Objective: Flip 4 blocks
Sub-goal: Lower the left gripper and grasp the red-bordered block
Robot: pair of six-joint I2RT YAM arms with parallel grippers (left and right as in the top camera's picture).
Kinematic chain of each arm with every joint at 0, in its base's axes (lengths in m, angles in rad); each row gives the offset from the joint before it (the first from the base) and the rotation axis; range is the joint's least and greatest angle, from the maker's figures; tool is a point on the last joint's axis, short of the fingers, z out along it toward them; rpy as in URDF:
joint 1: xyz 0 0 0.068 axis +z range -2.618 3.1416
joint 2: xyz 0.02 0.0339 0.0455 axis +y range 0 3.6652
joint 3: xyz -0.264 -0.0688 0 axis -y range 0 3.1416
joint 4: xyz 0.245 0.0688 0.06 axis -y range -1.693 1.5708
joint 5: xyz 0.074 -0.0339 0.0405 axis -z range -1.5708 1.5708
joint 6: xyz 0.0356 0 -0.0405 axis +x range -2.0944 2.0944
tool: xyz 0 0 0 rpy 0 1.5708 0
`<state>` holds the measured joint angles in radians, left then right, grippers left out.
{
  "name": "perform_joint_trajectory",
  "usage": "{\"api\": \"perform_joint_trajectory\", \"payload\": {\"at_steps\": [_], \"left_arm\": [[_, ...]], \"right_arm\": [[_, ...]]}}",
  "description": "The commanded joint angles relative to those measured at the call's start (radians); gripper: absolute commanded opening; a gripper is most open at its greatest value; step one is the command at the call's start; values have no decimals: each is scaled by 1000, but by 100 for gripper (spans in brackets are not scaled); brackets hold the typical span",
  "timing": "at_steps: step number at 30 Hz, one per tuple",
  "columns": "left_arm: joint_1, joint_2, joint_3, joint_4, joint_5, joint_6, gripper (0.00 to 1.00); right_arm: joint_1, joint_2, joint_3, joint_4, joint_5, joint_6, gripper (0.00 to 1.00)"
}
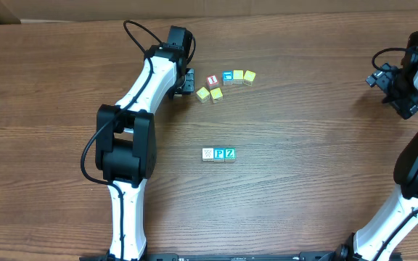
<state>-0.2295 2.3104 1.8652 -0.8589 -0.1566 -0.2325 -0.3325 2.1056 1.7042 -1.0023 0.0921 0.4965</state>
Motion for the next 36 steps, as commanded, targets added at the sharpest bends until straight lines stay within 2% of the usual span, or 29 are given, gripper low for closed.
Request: {"api": "perform_joint_trajectory", "payload": {"at_steps": [1, 18, 25, 28, 36], "left_arm": [[-5, 18, -18, 8, 16, 27, 39], [14, 18, -18, 18, 30, 73, 39], [42, 18, -18, 18, 150, 92, 41], [45, 18, -18, 11, 149, 92, 41], [46, 18, -18, 7, 149, 96, 36]], "right_arm": [[2, -9, 18, 5, -1, 0, 100], [2, -9, 18, 5, -1, 0, 100], [2, -9, 18, 5, -1, 0, 100], [2, -9, 18, 5, -1, 0, 100], [2, -9, 18, 5, -1, 0, 100]]}}
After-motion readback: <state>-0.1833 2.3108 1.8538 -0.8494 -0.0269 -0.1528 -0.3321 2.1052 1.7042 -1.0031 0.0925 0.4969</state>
